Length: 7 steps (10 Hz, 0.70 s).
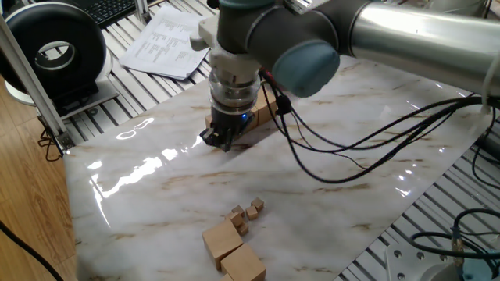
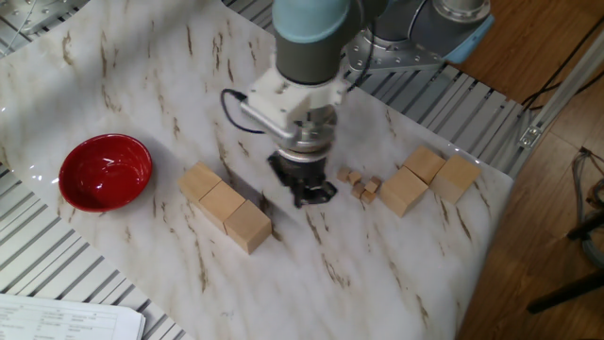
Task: Stack the blocks into a pyramid shape
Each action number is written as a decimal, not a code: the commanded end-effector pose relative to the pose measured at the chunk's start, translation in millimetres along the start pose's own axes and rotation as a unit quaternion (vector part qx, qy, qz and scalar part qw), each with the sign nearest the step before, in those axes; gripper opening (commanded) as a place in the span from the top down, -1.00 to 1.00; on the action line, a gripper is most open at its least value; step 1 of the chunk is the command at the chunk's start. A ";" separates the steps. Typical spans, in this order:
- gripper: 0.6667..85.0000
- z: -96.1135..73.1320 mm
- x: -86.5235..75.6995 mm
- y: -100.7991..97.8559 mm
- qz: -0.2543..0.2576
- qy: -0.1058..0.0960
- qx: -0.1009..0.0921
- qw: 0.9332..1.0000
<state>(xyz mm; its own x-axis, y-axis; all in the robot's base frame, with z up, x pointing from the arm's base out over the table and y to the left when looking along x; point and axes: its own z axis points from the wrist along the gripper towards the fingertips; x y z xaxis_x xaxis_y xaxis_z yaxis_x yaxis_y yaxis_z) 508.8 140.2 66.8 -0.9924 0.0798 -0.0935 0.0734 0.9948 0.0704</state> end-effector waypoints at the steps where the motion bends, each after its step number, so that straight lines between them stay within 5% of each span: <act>1: 0.98 -16.6 19.7 45.2 0.076 0.014 -0.006 0.997; 4: 0.98 -29.5 45.1 93.8 0.135 0.007 -0.042 0.990; 7: 0.98 -35.2 69.4 113.8 0.147 -0.005 -0.044 0.988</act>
<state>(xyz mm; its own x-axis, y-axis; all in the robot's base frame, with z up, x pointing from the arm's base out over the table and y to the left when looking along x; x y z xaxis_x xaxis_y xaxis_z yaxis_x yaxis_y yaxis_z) 464.6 230.9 95.2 -0.9465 0.3153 -0.0688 0.3027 0.9412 0.1498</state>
